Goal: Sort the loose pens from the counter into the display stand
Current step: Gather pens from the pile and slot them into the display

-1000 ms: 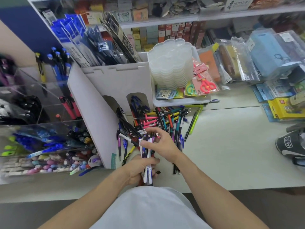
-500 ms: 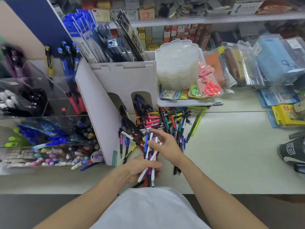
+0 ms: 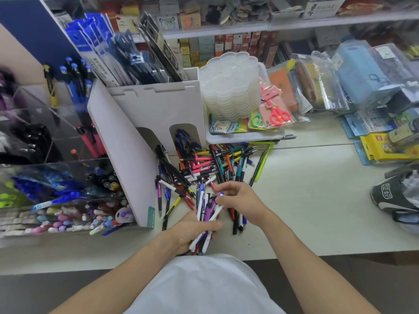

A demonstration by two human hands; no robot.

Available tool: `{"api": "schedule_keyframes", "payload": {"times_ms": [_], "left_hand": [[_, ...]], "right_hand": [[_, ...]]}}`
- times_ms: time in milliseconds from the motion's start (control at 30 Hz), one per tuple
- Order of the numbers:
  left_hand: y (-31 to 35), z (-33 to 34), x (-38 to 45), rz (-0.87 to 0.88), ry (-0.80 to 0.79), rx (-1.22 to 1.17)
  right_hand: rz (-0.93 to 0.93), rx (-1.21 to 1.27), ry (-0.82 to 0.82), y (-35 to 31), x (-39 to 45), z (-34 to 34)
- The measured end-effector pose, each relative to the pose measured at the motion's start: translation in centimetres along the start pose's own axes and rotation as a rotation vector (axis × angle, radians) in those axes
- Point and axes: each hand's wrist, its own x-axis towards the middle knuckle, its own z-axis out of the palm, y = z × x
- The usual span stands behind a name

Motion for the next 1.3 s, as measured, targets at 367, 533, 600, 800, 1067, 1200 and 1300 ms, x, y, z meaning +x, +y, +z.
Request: {"api": "schedule_keyframes", "payload": {"times_ms": [367, 533, 600, 800, 1067, 1200, 1300], "left_hand": [[0.2, 0.4, 0.5, 0.067, -0.004, 0.178], [0.8, 0.3, 0.5, 0.098, -0.007, 0.228], [0.8, 0.1, 0.5, 0.111, 0.007, 0.227], [0.7, 0.2, 0.7, 0.125, 0.019, 0.221], [1.2, -0.3, 0.5, 0.108, -0.027, 0.269], [1.4, -0.7, -0.1, 0.071, -0.047, 0.208], [1.6, -0.8, -0.5, 0.089, -0.063, 0.124]], "right_hand": [[-0.113, -0.536, -0.228, -3.2, 0.0, -1.1], [-0.137, -0.633, -0.274, -3.4, 0.7, -0.3], [-0.157, -0.611, -0.280, -3.5, 0.8, -0.1], [-0.164, -0.505, -0.267, -3.2, 1.0, -0.1], [-0.157, -0.201, -0.132, -4.4, 0.7, -2.3], [-0.184, -0.059, -0.040, -5.4, 0.6, -4.4], [-0.226, -0.035, 0.042, -6.1, 0.2, -6.2]]}}
